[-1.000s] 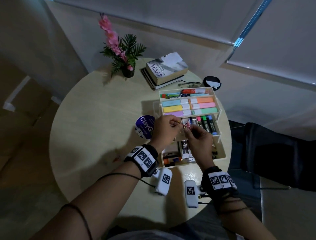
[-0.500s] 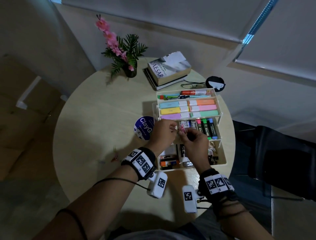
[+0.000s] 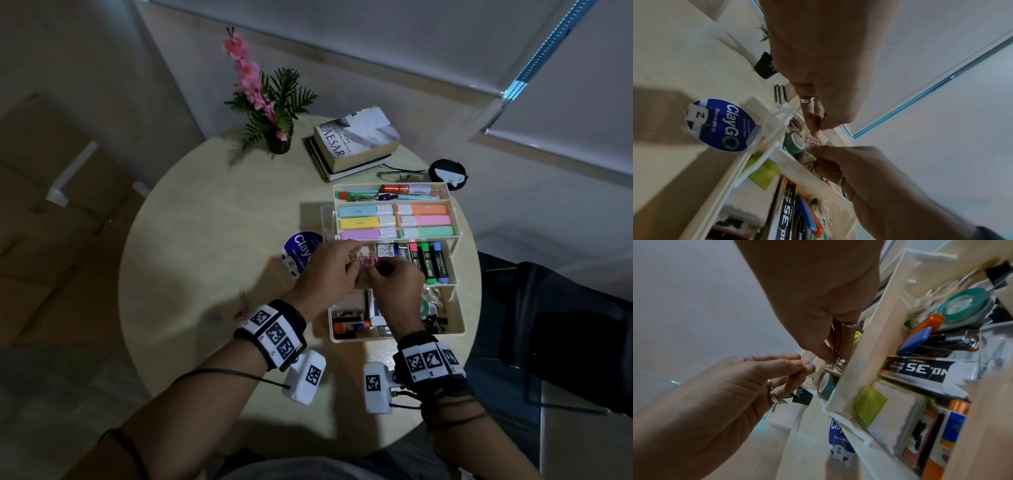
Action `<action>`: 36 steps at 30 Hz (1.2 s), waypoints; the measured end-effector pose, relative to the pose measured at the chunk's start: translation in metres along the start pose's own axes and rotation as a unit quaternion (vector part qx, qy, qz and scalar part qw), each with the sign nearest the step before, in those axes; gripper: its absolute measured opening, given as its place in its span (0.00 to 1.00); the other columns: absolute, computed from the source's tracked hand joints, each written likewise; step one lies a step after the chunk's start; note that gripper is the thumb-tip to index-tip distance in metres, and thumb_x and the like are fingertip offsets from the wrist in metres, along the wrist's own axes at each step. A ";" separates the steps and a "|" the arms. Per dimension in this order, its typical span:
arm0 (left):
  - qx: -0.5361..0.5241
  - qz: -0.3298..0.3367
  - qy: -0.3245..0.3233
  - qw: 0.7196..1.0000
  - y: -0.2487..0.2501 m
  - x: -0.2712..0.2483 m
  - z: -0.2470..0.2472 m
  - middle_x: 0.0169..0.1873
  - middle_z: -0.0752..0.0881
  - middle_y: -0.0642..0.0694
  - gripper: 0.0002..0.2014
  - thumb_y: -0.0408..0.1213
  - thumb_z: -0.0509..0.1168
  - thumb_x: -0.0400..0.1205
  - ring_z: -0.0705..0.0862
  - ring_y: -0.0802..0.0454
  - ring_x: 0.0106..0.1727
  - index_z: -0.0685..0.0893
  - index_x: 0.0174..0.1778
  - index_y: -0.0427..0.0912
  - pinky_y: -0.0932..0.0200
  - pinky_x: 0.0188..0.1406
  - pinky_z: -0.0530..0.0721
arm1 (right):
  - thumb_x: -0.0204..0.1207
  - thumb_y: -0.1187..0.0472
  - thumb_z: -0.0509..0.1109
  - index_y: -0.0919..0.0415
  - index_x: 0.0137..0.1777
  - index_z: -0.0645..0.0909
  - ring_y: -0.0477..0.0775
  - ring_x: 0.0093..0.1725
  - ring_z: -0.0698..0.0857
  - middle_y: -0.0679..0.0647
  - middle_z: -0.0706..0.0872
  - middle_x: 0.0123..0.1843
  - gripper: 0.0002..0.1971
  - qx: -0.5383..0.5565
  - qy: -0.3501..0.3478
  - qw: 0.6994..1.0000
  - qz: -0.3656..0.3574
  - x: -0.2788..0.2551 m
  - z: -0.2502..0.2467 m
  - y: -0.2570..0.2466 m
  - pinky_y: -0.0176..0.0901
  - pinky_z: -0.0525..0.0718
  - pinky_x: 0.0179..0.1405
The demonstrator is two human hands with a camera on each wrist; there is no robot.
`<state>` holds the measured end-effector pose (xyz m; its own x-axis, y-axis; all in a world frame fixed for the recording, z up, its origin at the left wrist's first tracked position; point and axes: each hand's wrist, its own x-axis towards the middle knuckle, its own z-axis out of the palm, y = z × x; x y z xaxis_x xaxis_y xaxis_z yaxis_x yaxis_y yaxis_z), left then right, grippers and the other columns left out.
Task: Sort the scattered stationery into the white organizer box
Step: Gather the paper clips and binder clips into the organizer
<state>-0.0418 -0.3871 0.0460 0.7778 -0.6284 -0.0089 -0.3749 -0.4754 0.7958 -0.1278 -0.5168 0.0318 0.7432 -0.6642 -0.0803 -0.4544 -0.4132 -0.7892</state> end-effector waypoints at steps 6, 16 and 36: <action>-0.047 0.021 -0.016 0.999 -0.021 -0.020 -0.024 0.66 0.90 0.48 0.19 0.31 0.71 0.86 0.92 0.56 0.58 0.86 0.74 0.41 0.60 0.58 0.91 | 0.80 0.60 0.81 0.61 0.51 0.94 0.37 0.37 0.88 0.47 0.91 0.39 0.05 -0.027 0.006 0.999 -0.023 -0.009 -0.002 -0.004 0.35 0.89 0.39; -0.028 -0.042 -0.007 0.999 -0.138 -0.093 -0.094 0.56 0.90 0.54 0.16 0.24 0.70 0.83 0.89 0.58 0.46 0.90 0.63 0.45 0.55 0.45 0.91 | 0.86 0.72 0.68 0.66 0.64 0.90 0.49 0.42 0.87 0.59 0.95 0.51 0.13 -0.108 -0.012 0.988 -0.105 -0.024 0.001 -0.002 0.49 0.92 0.47; 0.024 -0.144 -0.167 0.975 -0.227 -0.154 -0.116 0.65 0.78 0.43 0.37 0.28 0.78 0.78 0.85 0.50 0.54 0.72 0.84 0.41 0.53 0.60 0.86 | 0.85 0.66 0.67 0.68 0.60 0.87 0.68 0.52 0.91 0.66 0.92 0.53 0.10 -0.198 -0.219 0.955 -0.005 -0.092 0.159 -0.009 0.55 0.88 0.49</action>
<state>-0.0177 -0.1112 -0.0627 0.6503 -0.6259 -0.4306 -0.1942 -0.6849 0.7023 -0.1140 -0.3530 -0.0502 0.8434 -0.3696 -0.3899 -0.5316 -0.6789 -0.5065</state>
